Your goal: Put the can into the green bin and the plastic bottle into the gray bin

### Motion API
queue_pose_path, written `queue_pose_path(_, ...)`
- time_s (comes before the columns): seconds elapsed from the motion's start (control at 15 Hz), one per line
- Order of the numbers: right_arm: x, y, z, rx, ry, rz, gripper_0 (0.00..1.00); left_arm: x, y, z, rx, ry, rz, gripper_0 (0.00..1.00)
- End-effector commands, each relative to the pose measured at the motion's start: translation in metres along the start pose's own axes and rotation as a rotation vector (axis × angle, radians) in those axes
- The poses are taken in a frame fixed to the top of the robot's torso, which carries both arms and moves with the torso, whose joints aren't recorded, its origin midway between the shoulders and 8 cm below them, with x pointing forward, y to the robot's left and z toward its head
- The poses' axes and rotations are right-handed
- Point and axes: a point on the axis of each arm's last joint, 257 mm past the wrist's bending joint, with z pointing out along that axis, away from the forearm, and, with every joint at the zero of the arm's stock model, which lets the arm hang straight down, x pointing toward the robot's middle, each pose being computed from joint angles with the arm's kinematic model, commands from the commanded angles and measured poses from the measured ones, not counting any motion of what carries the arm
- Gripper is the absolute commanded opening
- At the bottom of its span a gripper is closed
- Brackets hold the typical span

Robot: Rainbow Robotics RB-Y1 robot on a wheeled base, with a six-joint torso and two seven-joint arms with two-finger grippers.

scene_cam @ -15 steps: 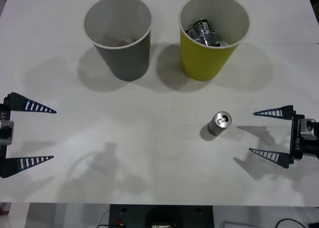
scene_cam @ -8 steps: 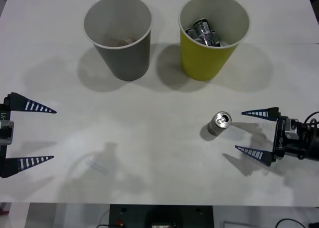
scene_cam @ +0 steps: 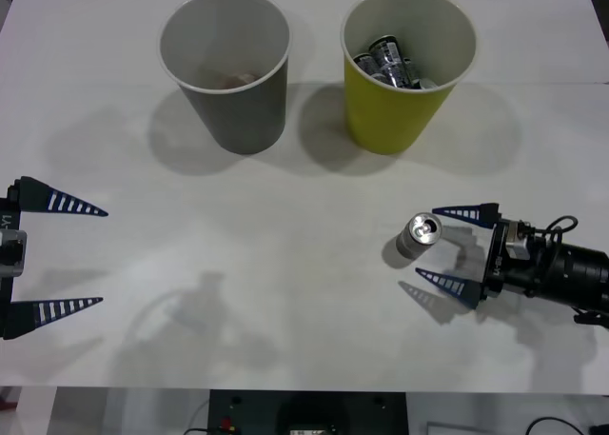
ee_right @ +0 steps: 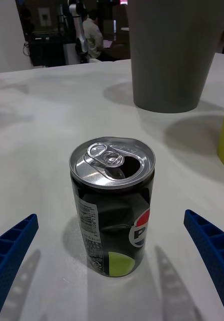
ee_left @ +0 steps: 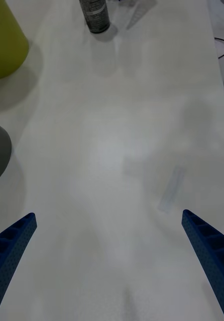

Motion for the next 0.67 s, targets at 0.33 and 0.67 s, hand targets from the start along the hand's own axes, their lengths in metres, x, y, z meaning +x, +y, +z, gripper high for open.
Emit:
queue_pose_path(0.33,-0.003,0.005,0.029,0.013,-0.033,0.006,1.0,0.0,0.0,0.0,0.0,0.0,0.0,1.0)
queue_pose_path(0.67,-0.003,0.009,0.034,0.006,-0.04,0.002,1.0,0.0,0.0,0.0,0.0,0.0,0.0,1.0)
